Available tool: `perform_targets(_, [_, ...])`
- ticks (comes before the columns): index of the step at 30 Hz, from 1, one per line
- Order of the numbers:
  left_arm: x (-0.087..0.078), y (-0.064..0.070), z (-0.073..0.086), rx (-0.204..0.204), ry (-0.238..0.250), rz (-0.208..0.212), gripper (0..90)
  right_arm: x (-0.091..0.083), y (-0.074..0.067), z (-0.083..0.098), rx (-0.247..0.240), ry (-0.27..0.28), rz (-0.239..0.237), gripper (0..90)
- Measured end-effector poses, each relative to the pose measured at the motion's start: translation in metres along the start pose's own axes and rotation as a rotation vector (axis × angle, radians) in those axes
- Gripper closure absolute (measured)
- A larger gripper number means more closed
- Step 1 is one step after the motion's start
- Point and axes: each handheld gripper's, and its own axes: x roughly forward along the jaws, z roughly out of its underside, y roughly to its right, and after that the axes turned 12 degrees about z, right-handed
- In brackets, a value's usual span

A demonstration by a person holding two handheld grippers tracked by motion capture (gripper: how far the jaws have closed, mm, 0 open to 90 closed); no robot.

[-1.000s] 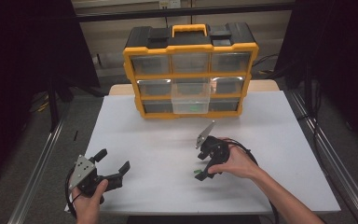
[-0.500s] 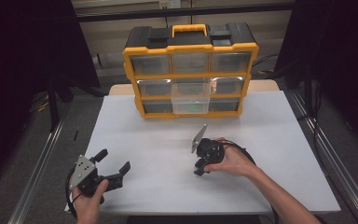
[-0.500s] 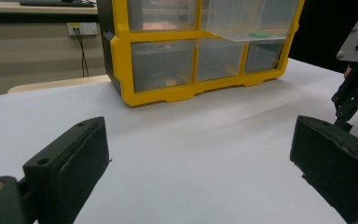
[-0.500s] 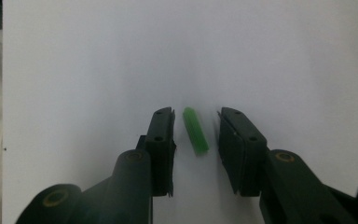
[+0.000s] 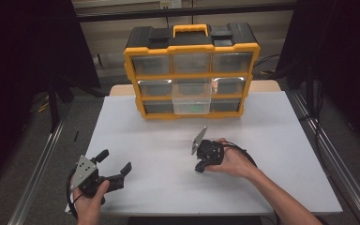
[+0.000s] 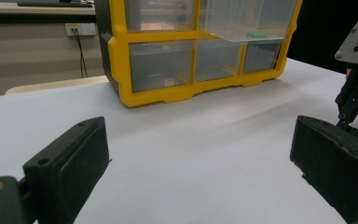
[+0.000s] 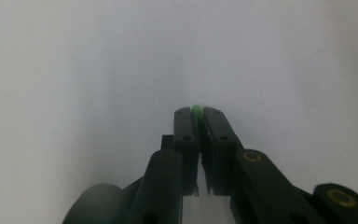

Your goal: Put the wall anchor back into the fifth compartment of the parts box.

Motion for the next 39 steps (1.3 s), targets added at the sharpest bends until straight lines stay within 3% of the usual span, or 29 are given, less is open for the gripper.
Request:
perform_targets(2, [0.001, 0.000, 0.000, 0.001, -0.009, 0.009, 4.5, 0.000, 0.001, 0.000, -0.009, 0.010, 0.001, 85.2])
perform_targets(11, [0.007, -0.001, 0.001, -0.008, -0.009, -0.010, 4.2, -0.002, 0.006, 0.007, 0.044, 0.056, -0.008, 85.3])
perform_targets(13, [0.006, -0.001, 0.001, 0.004, -0.017, -0.019, 4.2, -0.004, 0.010, 0.008, 0.044, 0.102, -0.013, 85.3])
perform_targets(19, [0.005, -0.001, 0.000, 0.002, -0.014, -0.021, 4.2, -0.017, 0.016, 0.011, 0.089, 0.196, -0.014, 85.3])
perform_targets(21, [0.005, -0.001, 0.000, -0.006, -0.009, -0.015, 4.2, -0.021, 0.017, 0.012, 0.082, 0.229, -0.024, 85.3])
perform_targets(31, [0.001, -0.002, 0.001, -0.007, 0.001, -0.013, 4.1, -0.037, 0.020, 0.011, 0.108, 0.297, -0.016, 85.3])
perform_targets(39, [-0.001, -0.001, 0.001, -0.004, -0.001, -0.022, 3.8, -0.064, 0.024, 0.011, 0.125, 0.370, 0.004, 85.3])
